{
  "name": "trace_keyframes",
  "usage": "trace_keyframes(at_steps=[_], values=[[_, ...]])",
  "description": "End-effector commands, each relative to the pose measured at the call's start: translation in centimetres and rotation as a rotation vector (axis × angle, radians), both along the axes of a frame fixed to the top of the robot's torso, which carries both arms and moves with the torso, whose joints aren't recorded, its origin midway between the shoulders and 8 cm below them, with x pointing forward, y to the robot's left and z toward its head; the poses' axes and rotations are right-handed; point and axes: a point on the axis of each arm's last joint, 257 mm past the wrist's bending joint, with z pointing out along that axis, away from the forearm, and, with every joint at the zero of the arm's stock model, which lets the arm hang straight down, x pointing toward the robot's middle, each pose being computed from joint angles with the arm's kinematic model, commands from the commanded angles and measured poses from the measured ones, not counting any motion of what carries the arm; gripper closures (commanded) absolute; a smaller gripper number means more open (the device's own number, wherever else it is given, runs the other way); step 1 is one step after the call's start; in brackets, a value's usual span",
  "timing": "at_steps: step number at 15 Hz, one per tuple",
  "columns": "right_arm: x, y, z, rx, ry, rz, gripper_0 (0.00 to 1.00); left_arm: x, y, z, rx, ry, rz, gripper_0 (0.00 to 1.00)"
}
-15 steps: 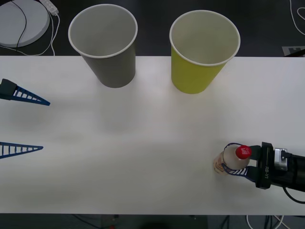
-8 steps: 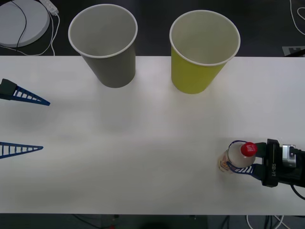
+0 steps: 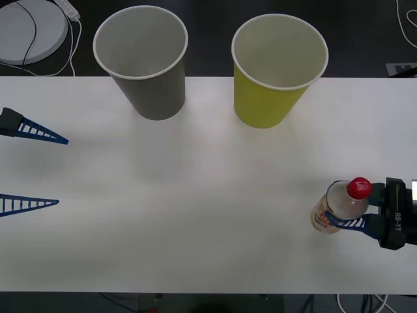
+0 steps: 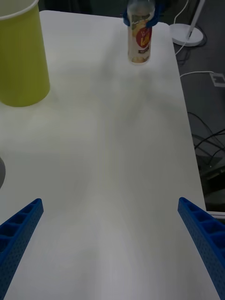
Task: Put the can into the green bin and the plastic bottle into the gray bin
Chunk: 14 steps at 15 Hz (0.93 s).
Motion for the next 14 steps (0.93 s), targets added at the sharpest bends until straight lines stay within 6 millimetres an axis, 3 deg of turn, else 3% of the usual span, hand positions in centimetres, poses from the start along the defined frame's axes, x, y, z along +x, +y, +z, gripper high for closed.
trace_keyframes(at_steps=[1, 7, 14], values=[[0.1, 0.2, 2.2, 0.001, 0.006, -0.025, 1.00, 0.0, 0.0, 0.0, 0.000, 0.000, 0.000, 0.00], [0.1, 1.0, 6.3, 0.004, 0.033, -0.033, 1.00, 0.0, 0.0, 0.0, 0.000, 0.000, 0.000, 0.00], [-1.7, 2.6, 10.8, -0.072, 0.086, -0.100, 1.00, 0.0, 0.0, 0.0, 0.000, 0.000, 0.000, 0.00]])
